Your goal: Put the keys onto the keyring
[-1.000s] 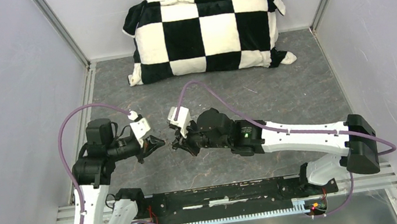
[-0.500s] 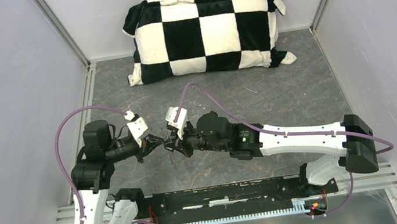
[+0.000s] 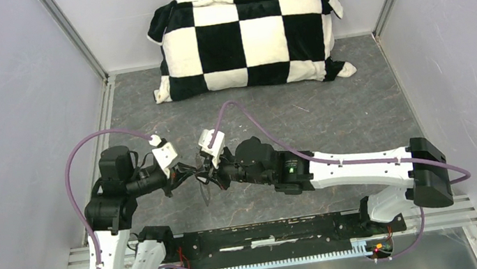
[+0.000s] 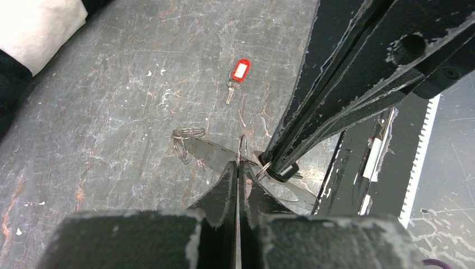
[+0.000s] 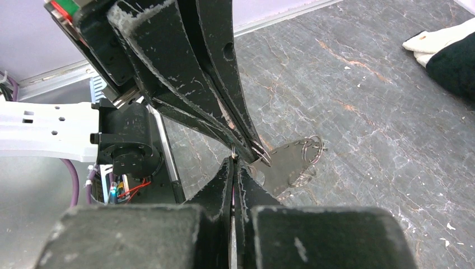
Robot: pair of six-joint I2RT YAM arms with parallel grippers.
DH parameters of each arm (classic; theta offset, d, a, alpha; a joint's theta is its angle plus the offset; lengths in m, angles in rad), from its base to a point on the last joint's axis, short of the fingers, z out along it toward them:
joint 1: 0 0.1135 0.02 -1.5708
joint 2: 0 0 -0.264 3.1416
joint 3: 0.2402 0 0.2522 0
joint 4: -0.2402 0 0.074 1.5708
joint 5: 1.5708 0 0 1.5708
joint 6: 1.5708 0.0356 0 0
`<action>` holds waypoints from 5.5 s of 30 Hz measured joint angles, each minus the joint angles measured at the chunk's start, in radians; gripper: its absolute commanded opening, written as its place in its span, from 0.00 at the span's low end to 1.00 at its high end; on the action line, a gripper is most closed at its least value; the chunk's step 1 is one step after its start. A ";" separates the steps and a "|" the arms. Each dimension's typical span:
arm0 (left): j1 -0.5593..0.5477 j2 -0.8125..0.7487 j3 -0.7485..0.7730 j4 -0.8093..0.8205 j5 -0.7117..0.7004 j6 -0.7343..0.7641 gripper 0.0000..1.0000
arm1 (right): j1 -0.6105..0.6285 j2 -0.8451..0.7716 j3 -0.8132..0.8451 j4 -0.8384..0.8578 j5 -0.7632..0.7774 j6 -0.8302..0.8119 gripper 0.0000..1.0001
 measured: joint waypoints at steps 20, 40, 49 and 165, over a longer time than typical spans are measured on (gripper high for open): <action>0.000 -0.004 0.000 -0.011 0.000 0.002 0.02 | 0.003 -0.037 -0.019 0.000 0.043 -0.002 0.00; 0.000 -0.004 0.000 -0.013 -0.006 0.002 0.02 | 0.002 -0.005 -0.018 0.005 0.027 -0.010 0.00; 0.000 -0.007 0.000 -0.013 -0.009 0.002 0.02 | 0.002 -0.003 -0.015 0.008 0.023 -0.011 0.00; -0.006 -0.028 0.025 0.526 0.431 -0.378 0.02 | -0.177 -0.325 -0.128 0.167 -0.443 -0.118 0.71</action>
